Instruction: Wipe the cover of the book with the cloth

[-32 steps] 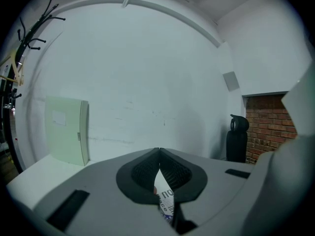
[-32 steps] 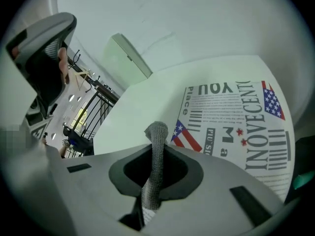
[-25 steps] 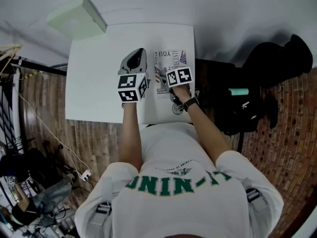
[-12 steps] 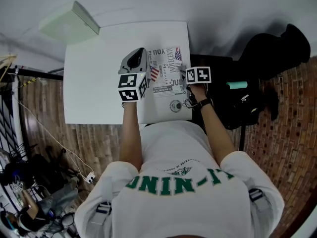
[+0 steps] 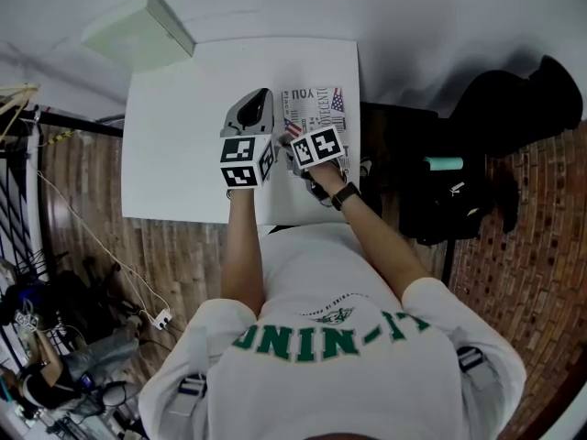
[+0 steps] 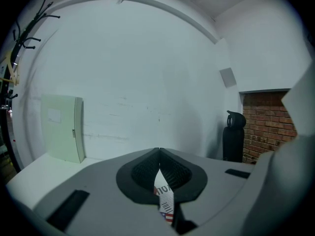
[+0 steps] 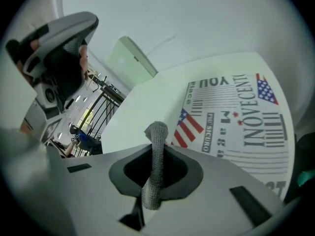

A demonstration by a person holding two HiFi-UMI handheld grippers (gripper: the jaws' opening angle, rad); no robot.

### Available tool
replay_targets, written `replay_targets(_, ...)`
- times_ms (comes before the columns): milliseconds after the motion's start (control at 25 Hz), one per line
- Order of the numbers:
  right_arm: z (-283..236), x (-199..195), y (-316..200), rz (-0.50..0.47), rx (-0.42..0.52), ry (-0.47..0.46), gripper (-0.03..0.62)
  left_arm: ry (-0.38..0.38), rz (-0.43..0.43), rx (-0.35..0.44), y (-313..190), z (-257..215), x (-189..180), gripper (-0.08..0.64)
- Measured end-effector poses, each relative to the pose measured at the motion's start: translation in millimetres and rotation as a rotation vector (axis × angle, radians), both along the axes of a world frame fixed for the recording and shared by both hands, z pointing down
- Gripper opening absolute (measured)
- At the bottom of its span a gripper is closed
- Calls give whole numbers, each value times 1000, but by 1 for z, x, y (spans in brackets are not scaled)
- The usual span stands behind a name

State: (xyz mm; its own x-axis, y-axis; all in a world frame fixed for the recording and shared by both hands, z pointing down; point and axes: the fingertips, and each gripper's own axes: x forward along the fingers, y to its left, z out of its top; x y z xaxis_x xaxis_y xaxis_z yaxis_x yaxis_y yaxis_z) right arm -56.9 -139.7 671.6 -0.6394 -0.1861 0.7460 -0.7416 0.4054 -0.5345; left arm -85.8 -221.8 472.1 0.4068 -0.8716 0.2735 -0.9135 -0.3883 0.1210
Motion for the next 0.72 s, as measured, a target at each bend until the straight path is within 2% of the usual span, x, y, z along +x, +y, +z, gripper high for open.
replay_targets(120,11,-9,2,-13,-24,-1,38,-6,-20,-1,3,-1,-8,6)
replay_targets(280,12,10,1,9,-29,7,38,5,-40,-2,4,-1,-18,6)
replay_targets(600,10,122,-10,237,-33,33,37,25,6,9,-4,-2,6,6)
replay_targets(720,9,152,-11,307,-32,29,37,29,31,13,-5,-1,21,6)
